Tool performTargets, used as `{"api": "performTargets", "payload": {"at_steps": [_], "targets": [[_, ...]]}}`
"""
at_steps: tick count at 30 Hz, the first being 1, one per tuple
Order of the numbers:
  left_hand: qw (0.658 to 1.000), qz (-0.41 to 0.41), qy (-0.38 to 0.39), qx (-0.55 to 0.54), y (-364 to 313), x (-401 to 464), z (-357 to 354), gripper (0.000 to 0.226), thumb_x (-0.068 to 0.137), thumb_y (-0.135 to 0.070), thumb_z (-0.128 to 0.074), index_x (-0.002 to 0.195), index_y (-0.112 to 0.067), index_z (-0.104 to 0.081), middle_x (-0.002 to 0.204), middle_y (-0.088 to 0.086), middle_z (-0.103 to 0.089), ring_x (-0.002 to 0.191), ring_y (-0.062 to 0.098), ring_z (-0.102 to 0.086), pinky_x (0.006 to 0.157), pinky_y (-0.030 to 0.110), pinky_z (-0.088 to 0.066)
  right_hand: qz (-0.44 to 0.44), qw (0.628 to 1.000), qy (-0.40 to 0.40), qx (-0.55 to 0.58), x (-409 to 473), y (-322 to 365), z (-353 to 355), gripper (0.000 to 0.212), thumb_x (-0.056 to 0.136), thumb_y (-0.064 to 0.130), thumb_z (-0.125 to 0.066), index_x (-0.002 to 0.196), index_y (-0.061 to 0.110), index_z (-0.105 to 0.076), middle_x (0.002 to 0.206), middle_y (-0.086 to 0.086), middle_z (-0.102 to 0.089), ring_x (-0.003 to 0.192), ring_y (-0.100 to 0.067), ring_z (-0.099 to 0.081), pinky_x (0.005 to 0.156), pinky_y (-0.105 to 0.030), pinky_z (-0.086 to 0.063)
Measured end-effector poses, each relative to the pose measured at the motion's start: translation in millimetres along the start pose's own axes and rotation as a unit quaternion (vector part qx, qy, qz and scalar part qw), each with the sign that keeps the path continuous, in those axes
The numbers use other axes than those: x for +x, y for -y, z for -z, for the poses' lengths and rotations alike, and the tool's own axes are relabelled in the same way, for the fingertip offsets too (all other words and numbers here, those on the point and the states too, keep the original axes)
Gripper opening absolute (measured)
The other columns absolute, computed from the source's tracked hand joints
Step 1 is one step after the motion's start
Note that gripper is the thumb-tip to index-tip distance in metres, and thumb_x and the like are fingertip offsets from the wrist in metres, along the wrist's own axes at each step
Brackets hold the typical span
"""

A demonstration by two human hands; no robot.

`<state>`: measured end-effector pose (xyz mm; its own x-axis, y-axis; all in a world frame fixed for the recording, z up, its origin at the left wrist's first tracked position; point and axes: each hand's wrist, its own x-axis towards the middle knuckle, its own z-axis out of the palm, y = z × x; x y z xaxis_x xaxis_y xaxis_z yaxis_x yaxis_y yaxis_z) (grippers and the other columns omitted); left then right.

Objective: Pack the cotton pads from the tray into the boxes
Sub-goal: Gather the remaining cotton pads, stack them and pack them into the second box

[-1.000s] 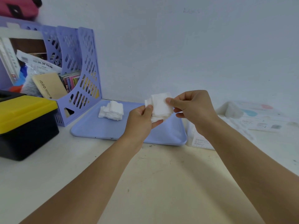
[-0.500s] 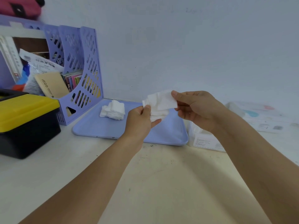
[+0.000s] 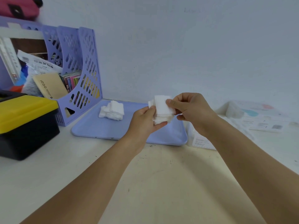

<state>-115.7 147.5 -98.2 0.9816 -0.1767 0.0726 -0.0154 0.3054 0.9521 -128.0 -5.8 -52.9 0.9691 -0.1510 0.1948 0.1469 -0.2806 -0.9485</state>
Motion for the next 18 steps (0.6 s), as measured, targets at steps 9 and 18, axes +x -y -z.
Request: {"api": "performTargets", "payload": {"at_steps": [9,18], "targets": [[0.997,0.029,0.064,0.013,2.4,-4.6,-9.8,0.043,0.108,-0.04,-0.036,0.13,-0.011,-0.058,0.119,0.013,-0.071,0.099,0.021,-0.073,0.074,0.037,-0.059,0.06,0.986,0.106,-0.111,-9.5,-6.6,-25.2,0.056,0.103,0.017,-0.041,0.156,0.03,-0.028,0.144,-0.004,-0.049,0.125,-0.017,-0.054,0.106,-0.029,-0.044],[0.993,-0.033,0.096,0.068,2.3,-4.2,-7.5,0.046,0.102,-0.015,-0.047,0.141,-0.031,-0.031,0.094,0.006,-0.066,0.068,0.016,-0.055,0.058,0.028,-0.041,-0.031,0.979,0.196,0.056,-5.8,7.7,6.4,0.032,0.102,0.025,-0.058,0.131,0.014,-0.06,0.122,-0.01,-0.069,0.099,-0.026,-0.069,0.087,-0.044,-0.058]]}}
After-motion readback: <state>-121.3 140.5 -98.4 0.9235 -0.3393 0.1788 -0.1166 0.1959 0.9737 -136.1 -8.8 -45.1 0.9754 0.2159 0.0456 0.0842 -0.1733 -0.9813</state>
